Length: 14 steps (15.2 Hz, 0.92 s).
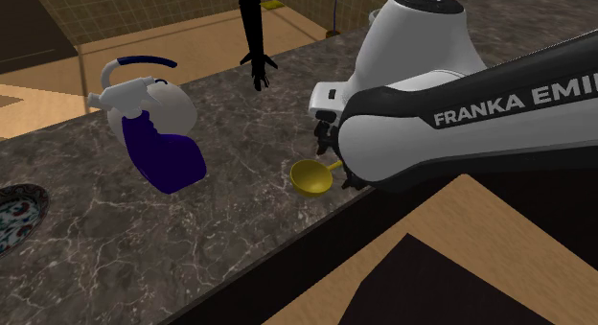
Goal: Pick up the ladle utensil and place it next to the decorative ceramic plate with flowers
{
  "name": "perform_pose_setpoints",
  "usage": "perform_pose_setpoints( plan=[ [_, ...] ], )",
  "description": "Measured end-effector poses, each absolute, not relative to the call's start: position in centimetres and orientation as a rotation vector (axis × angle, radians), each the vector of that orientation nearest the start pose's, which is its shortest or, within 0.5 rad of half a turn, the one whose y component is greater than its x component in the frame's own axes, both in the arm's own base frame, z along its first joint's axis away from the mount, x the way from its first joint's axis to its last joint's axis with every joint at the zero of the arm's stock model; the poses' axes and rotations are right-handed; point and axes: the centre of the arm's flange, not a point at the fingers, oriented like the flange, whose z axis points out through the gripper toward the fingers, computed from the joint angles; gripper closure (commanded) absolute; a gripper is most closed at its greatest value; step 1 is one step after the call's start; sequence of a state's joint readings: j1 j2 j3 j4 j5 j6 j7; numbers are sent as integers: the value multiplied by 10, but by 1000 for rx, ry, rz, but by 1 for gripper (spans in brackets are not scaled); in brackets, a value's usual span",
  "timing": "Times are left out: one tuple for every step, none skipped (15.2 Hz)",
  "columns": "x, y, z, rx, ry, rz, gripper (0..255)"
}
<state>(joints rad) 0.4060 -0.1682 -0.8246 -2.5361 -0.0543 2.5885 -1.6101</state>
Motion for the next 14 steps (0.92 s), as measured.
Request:
perform_pose_setpoints(
  plan=[
    [427, -185, 331, -2633, -1864, -270, 0],
    [427, -185, 331, -2633, -1864, -270, 255],
    [427, -185, 331, -2633, -1864, -270, 255],
    [427, -185, 332, -2631, -1861, -269, 255],
    [427, -185, 332, -2630, -1860, -270, 255],
    [427, -185, 332, -2631, -1860, -271, 255],
    [427, -185, 332, -2631, -1860, -272, 255],
    [427, -185, 332, -2631, -1860, -272, 255],
    [427, -185, 332, -2630, -1860, -272, 255],
    [427, -185, 332, -2630, -1860, -271, 255],
    [427, -185, 332, -2628, -1859, -269, 255],
    [427, -185, 332, -2629, -1861, -269, 255],
    [427, -185, 334, -2631, -1862, -270, 255],
    [427, -185, 339, -2632, -1863, -270, 255]
  ],
)
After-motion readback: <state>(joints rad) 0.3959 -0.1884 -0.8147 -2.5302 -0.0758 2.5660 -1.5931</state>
